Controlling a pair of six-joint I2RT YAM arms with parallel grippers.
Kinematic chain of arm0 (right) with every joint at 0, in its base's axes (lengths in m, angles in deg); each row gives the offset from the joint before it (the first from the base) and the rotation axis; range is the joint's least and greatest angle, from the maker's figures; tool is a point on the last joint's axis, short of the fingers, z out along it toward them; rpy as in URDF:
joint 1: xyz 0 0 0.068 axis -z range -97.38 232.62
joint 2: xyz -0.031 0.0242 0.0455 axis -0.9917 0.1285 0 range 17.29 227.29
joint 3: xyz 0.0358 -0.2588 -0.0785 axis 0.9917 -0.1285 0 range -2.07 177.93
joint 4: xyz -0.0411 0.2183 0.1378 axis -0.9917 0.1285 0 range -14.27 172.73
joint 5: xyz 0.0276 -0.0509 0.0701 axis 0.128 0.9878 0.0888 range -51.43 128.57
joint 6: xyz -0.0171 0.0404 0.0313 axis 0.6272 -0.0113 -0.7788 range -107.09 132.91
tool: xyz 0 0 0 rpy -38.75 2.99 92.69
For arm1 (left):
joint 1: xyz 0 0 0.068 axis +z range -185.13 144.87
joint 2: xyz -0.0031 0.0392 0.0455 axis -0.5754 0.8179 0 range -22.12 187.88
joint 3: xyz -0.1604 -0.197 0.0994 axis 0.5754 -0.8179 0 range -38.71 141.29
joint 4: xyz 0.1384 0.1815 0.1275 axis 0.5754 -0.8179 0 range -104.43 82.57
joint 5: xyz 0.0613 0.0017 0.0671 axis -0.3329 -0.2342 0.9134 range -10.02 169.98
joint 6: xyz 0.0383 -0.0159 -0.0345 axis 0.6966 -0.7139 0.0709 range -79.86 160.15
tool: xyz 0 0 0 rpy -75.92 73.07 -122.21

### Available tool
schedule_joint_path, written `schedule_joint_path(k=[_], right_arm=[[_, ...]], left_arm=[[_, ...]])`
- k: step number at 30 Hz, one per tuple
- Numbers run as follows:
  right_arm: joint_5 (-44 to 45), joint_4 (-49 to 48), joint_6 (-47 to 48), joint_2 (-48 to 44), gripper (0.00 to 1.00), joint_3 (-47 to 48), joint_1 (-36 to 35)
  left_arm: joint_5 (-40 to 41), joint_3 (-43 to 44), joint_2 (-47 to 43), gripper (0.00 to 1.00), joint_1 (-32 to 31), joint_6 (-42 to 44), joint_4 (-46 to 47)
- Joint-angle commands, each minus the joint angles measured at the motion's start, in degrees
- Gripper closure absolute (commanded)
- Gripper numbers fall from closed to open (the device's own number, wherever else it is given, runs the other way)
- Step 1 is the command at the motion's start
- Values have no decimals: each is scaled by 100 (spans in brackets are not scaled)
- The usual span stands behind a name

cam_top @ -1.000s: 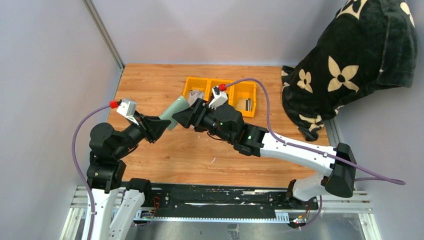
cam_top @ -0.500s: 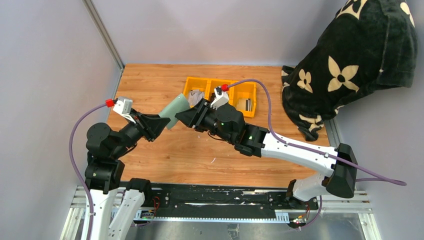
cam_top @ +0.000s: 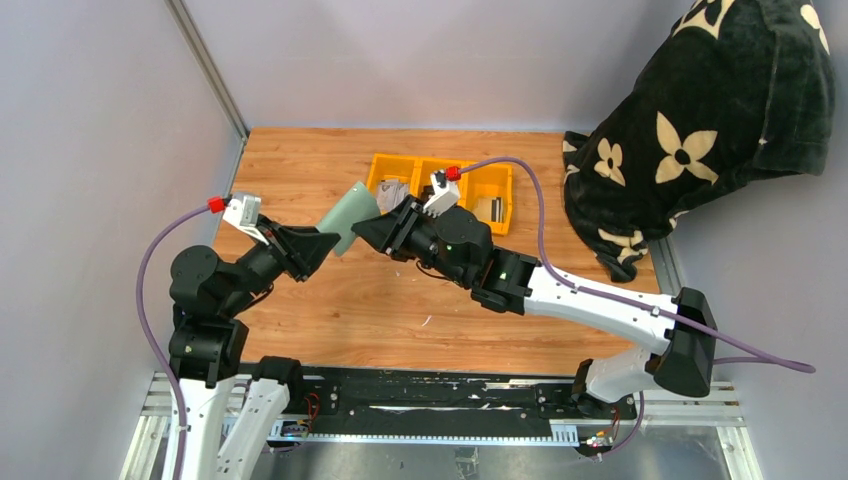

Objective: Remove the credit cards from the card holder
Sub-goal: Open the card holder at the center of the board.

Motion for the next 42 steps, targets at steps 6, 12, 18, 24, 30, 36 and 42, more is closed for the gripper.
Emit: schedule_joint_path(k=[6, 12, 18, 24, 30, 36, 42], right_arm=[[-139, -442, 279, -228, 100, -472, -5], [-437, -1106, 552, -443, 100, -916, -6], [-807, -1377, 870, -774, 47, -1318, -5], [-727, -1261, 928, -1008, 34, -1416, 27], [-1126, -1277, 1211, -1192, 33, -1269, 217], [-1578, -1305, 1181, -1160, 46, -1163, 346], [-2048, -1481, 980, -928, 61, -1066, 377]], left_arm=[[-458, 326, 39, 100, -55, -222, 597], [-422, 361, 82, 100, -50, -343, 644], [-423, 456, 106, 100, -50, -489, 676], [-518, 544, 115, 100, -50, -709, 765], [-733, 595, 89, 100, -50, -948, 762], [-873, 605, 76, 100, -50, -1272, 918], [-896, 630, 67, 100, -50, -1341, 953]])
